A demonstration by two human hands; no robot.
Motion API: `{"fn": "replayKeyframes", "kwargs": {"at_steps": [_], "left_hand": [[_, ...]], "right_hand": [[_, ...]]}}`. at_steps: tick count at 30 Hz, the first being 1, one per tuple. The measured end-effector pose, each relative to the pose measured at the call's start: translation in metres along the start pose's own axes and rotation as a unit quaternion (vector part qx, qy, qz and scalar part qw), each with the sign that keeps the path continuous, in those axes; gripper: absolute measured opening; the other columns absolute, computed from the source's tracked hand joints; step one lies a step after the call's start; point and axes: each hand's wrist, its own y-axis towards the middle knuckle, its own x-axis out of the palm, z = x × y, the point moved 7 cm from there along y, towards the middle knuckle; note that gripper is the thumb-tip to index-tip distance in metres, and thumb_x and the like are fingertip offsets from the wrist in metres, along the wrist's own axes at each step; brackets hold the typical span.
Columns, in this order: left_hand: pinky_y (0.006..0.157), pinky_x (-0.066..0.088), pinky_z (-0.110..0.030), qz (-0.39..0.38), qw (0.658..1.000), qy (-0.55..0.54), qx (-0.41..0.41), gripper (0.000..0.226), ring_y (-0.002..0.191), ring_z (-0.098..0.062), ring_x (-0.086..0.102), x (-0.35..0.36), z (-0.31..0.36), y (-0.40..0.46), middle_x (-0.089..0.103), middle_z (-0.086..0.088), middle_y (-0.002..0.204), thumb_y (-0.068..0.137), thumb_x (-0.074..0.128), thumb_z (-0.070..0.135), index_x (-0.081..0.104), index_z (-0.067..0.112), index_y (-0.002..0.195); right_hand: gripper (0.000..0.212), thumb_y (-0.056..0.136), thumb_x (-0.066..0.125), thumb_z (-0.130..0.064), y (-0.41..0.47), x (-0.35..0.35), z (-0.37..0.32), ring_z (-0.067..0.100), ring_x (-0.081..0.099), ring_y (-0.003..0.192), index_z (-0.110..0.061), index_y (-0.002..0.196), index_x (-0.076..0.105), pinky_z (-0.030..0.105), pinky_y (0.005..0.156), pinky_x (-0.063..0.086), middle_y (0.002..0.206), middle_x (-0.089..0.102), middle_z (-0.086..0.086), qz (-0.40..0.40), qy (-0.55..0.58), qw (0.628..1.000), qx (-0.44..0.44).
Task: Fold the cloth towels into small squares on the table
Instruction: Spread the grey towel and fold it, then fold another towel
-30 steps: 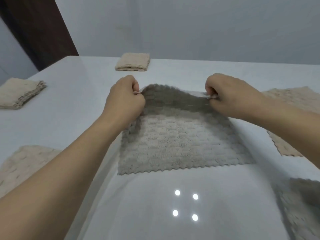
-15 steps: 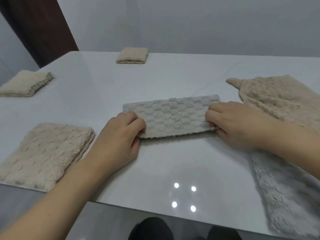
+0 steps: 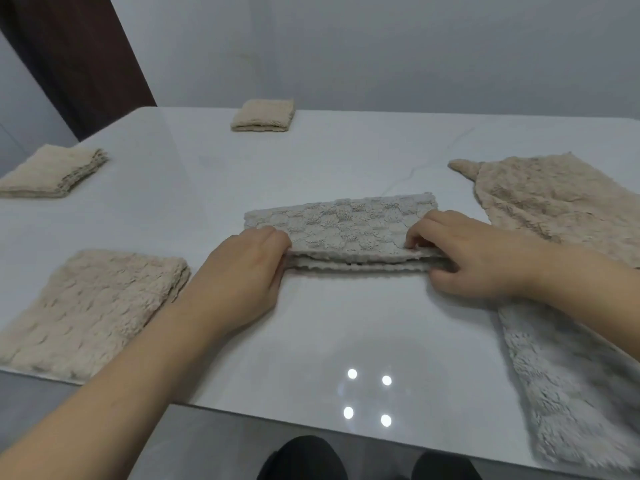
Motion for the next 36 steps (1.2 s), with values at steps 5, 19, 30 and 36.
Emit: {"fn": "replayKeyframes", "kwargs": {"at_steps": [5,19,30,36], "left_hand": [[0.068,0.046,-0.045,-0.044,0.979,-0.094,-0.175,0.004,0.074,-0.034,0.055,0.003,-0.025,0.019,0.059,-0.008,0.079,0.101,0.037,0.014,0.039,0.015,0.104],[0.055,0.035,-0.028,0.052,0.992,-0.113,-0.013,0.038,0.054,-0.013,0.045,-0.014,0.006,0.006,0.047,0.010,0.079,0.086,0.060,0.030,0.035,0.025,0.114],[0.060,0.036,-0.021,0.052,0.972,-0.218,-0.067,0.019,0.070,-0.011,0.049,-0.029,0.007,0.006,0.051,0.007,0.075,0.098,0.054,0.037,0.053,0.024,0.084],[0.052,0.032,-0.019,0.155,0.938,-0.285,-0.124,0.036,0.060,-0.013,0.045,-0.085,0.014,0.020,0.049,-0.003,0.066,0.102,0.048,0.033,0.051,0.011,0.073]], "right_hand": [[0.047,0.082,0.061,-0.015,0.003,0.000,0.013,0.010,0.037,0.106,-0.019,0.125,0.043,0.017,0.084,0.025,0.113,0.042,-0.006,-0.016,0.060,0.997,0.035],[0.007,0.091,0.063,-0.018,0.007,-0.003,0.063,0.014,0.054,0.070,-0.013,0.086,0.064,0.026,0.068,0.042,0.072,0.063,0.001,0.149,0.505,0.832,0.176],[0.023,0.102,0.041,-0.033,0.005,-0.032,0.073,0.024,0.055,0.086,-0.018,0.091,0.054,0.035,0.079,0.041,0.103,0.061,0.017,0.307,0.420,0.831,0.199],[0.035,0.103,0.032,-0.042,0.001,-0.081,0.073,0.014,0.045,0.045,-0.024,0.074,0.039,0.023,0.044,0.035,0.056,0.046,0.000,0.378,0.374,0.816,0.227]]}}
